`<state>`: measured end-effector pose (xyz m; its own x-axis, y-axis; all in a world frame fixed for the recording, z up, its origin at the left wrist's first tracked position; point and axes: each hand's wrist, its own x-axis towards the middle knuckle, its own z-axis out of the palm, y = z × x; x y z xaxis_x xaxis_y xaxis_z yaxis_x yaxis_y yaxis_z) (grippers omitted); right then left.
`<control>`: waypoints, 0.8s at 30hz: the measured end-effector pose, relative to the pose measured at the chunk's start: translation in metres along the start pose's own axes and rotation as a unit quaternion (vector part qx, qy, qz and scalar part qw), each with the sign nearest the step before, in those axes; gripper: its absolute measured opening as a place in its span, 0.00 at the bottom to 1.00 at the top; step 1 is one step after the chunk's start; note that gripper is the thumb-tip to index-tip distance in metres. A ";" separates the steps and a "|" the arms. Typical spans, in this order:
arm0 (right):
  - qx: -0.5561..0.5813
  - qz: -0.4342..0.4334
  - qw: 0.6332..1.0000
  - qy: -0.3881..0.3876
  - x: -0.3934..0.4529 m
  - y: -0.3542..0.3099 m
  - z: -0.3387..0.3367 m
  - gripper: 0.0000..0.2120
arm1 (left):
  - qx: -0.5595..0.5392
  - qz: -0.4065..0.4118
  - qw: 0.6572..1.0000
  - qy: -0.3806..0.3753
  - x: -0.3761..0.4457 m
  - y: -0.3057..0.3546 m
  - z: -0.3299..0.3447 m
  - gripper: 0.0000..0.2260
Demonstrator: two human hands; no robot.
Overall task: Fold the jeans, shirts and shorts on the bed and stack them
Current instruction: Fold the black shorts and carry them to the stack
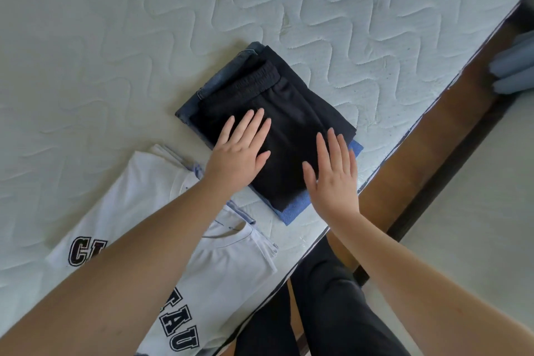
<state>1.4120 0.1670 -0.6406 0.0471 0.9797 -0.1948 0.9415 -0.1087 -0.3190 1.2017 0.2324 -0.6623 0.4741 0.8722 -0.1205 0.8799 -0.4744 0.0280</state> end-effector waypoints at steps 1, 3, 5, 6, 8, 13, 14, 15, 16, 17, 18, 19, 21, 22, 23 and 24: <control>0.022 0.019 0.999 0.024 0.010 0.007 -0.005 0.27 | -0.018 0.010 1.000 -0.003 -0.005 0.013 0.000 0.27; 0.069 0.096 0.993 0.025 0.033 0.022 -0.013 0.25 | -0.046 0.018 0.999 -0.022 -0.011 0.035 0.001 0.28; 0.117 0.168 0.979 -0.007 0.056 0.037 -0.017 0.23 | -0.055 0.005 0.997 -0.046 -0.014 0.052 0.005 0.30; 0.125 0.180 0.975 -0.027 0.064 0.043 -0.019 0.22 | -0.057 -0.004 0.997 -0.054 -0.015 0.058 0.008 0.30; 0.124 0.158 0.978 -0.047 0.074 0.052 -0.020 0.17 | -0.060 -0.025 0.996 -0.055 -0.018 0.065 0.015 0.33; 0.241 0.191 0.950 -0.052 0.081 0.064 -0.025 0.06 | -0.068 -0.057 0.995 -0.042 -0.025 0.062 0.030 0.38; 0.261 0.209 0.941 -0.053 0.080 0.065 -0.025 0.05 | -0.072 -0.060 0.995 -0.042 -0.026 0.060 0.031 0.39; 0.282 0.228 0.930 -0.054 0.080 0.065 -0.025 0.06 | -0.076 -0.062 0.994 -0.043 -0.027 0.059 0.032 0.39; 0.301 0.247 0.919 -0.054 0.079 0.065 -0.025 0.06 | -0.079 -0.062 0.994 -0.044 -0.027 0.058 0.033 0.40; 0.313 0.263 0.911 -0.054 0.078 0.064 -0.025 0.07 | -0.080 -0.063 0.994 -0.048 -0.027 0.058 0.034 0.40; 0.307 0.270 0.911 -0.049 0.076 0.061 -0.025 0.08 | -0.081 -0.064 0.993 -0.051 -0.027 0.058 0.033 0.40; 0.275 0.261 0.925 -0.034 0.074 0.059 -0.024 0.10 | -0.081 -0.067 0.993 -0.053 -0.027 0.060 0.033 0.40; 0.169 0.194 0.966 0.030 0.066 0.052 -0.022 0.13 | -0.081 -0.079 0.992 -0.058 -0.026 0.063 0.029 0.40; 0.125 0.143 0.980 0.060 0.061 0.048 -0.021 0.15 | -0.079 -0.084 0.992 -0.055 -0.025 0.066 0.027 0.39; 0.098 0.090 0.988 0.074 0.056 0.043 -0.019 0.17 | -0.077 -0.087 0.992 -0.045 -0.026 0.069 0.025 0.38; 0.078 0.035 0.994 0.073 0.049 0.038 -0.018 0.19 | -0.078 -0.088 0.992 -0.035 -0.028 0.074 0.023 0.37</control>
<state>1.4565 0.2139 -0.6458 0.1686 0.9817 -0.0891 0.8712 -0.1907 -0.4523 1.2526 0.1704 -0.6797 0.3130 0.9273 -0.2053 0.9461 -0.2855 0.1527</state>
